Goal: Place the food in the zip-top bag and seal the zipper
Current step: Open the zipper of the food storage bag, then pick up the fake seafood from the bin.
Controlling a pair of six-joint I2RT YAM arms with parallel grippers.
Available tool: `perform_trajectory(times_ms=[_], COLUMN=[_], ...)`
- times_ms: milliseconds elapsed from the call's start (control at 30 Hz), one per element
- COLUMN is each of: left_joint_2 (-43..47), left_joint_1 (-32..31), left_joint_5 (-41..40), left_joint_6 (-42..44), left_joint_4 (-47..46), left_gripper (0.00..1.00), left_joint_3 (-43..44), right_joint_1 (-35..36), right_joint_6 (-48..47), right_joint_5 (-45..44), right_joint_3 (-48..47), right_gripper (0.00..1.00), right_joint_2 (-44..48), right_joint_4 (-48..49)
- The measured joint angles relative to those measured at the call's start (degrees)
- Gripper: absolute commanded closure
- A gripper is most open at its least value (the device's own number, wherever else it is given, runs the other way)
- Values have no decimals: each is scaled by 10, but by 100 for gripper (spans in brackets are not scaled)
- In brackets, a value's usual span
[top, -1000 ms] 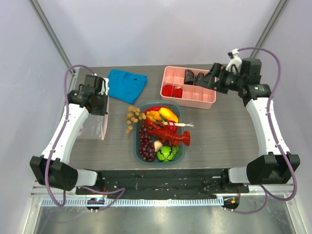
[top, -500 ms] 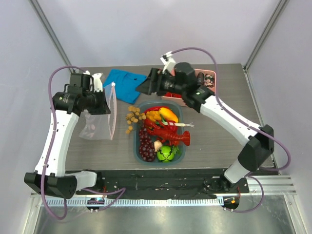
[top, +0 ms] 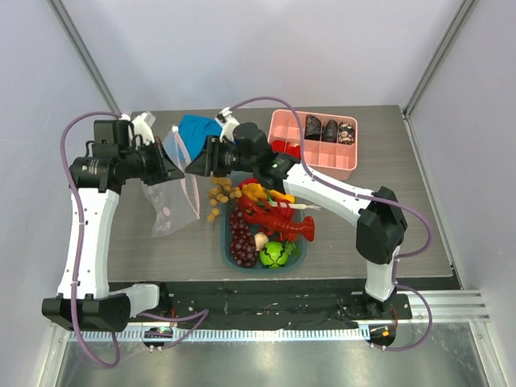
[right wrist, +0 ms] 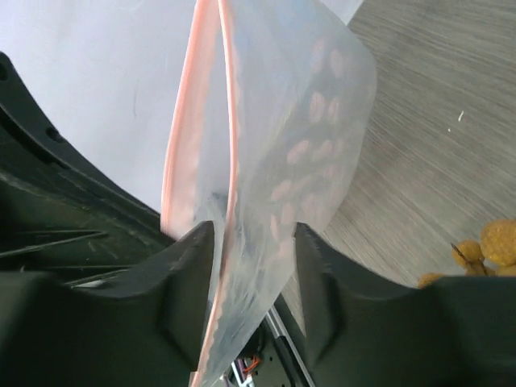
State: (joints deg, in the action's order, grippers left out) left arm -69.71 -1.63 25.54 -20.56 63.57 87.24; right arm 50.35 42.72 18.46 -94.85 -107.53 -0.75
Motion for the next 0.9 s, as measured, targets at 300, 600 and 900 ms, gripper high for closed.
perform_trajectory(times_ms=[300,600,900], left_joint_2=[11,20,26], left_joint_1=[65,87,92], left_joint_5=[5,-220,-65], left_joint_6=[7,42,75], left_joint_4=[11,43,5], left_gripper=[100,100,0], left_joint_3=[36,63,104], right_joint_1=[5,-60,-82], right_joint_6=[-28,-84,-102], right_joint_5=[-19,-36,-11], right_joint_3=[-17,-33,-123], right_gripper=[99,99,99], right_joint_2=[-4,7,8], right_joint_4=[-11,-96,-167])
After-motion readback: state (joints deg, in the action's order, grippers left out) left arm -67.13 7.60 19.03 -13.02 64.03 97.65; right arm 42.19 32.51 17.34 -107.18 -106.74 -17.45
